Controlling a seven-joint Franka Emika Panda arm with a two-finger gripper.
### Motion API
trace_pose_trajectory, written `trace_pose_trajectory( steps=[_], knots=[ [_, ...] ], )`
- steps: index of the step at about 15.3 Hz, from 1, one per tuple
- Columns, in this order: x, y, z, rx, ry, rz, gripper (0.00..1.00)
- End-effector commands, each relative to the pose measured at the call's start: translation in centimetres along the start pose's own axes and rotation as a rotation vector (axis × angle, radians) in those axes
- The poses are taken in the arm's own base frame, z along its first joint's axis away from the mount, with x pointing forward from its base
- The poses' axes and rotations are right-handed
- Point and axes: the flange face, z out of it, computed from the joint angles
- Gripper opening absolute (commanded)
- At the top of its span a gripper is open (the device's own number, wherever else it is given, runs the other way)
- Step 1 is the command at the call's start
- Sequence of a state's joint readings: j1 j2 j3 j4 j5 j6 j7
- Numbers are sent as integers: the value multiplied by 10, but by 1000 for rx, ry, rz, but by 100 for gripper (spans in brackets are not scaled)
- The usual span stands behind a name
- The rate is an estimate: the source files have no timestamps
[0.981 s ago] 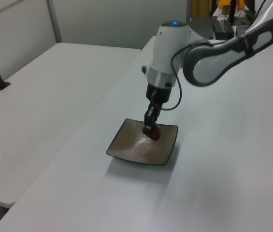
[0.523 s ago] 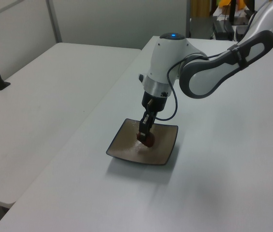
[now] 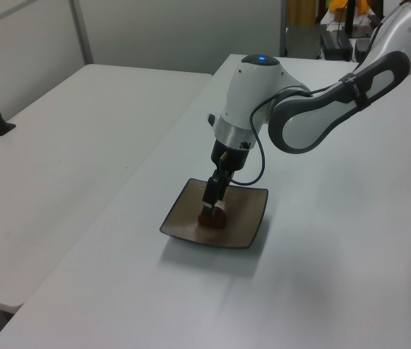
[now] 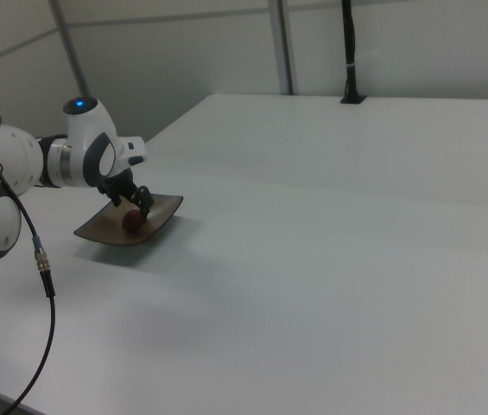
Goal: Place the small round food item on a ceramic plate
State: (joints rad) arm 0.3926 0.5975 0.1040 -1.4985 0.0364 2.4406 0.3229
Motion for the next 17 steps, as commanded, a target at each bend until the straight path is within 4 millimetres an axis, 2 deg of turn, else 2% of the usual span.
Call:
trace_pose_trajectory(
  steps=[1, 2, 3, 8, 13, 15, 17],
  knots=[
    [4, 6, -27, 0, 42, 19, 100],
    [3, 8, -38, -4, 45, 20, 100],
    [0, 12, -60, -9, 56, 23, 100],
    [4, 69, -169, -77, 2, 105, 100],
    [-17, 121, -274, -136, -89, 203, 100],
    [-30, 137, -303, -152, -127, 231, 100],
    [-42, 149, -322, -157, -148, 238, 100]
  ],
)
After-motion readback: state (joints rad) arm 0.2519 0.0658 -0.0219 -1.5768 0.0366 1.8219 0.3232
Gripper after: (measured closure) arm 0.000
